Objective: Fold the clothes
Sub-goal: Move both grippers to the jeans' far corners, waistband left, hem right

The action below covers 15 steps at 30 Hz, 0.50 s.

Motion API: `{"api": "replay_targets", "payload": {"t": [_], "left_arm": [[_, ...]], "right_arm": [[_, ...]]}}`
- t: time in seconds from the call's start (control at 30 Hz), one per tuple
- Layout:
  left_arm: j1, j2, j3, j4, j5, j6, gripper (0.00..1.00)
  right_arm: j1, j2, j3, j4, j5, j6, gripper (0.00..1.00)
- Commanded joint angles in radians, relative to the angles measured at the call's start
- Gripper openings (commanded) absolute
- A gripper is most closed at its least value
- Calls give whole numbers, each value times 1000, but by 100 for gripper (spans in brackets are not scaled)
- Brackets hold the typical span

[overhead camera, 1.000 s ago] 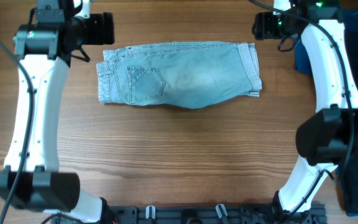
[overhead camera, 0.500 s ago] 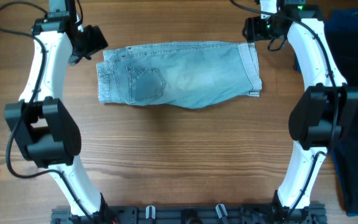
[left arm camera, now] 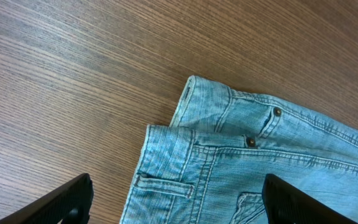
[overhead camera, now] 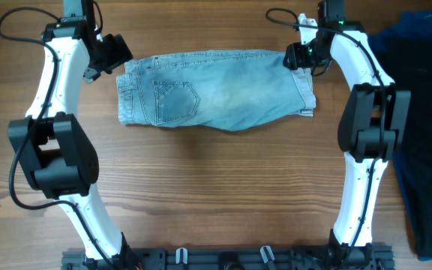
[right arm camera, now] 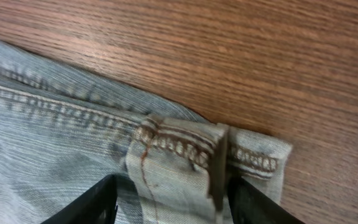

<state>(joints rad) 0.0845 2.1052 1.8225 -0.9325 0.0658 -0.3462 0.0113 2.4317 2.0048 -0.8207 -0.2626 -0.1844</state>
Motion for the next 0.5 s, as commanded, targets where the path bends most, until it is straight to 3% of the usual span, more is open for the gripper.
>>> {"api": "replay_targets", "payload": {"t": [0.0,0.03,0.17,0.3,0.33,0.37,0.47], "left_arm": [[4,14,14,0,11,6,87],[4,14,14,0,11,6,87],[4,14,14,0,11,5,88],[4,14,14,0,11,5,88],[4,14,14,0,11,5,88],[4,14,14,0,11,5,87],[4,14,14,-2,11,5,78]], "right_arm": [[9,19,-5,25,-80,4,55],[9,19,-5,29,-79,4,55],[12,19,-5,37,-79,4,37],[12,18,-4,38,-79,37,28],[12,18,-4,37,-79,38,11],[12,18,-4,37,-79,38,4],[12,18,-4,35,-79,38,4]]}}
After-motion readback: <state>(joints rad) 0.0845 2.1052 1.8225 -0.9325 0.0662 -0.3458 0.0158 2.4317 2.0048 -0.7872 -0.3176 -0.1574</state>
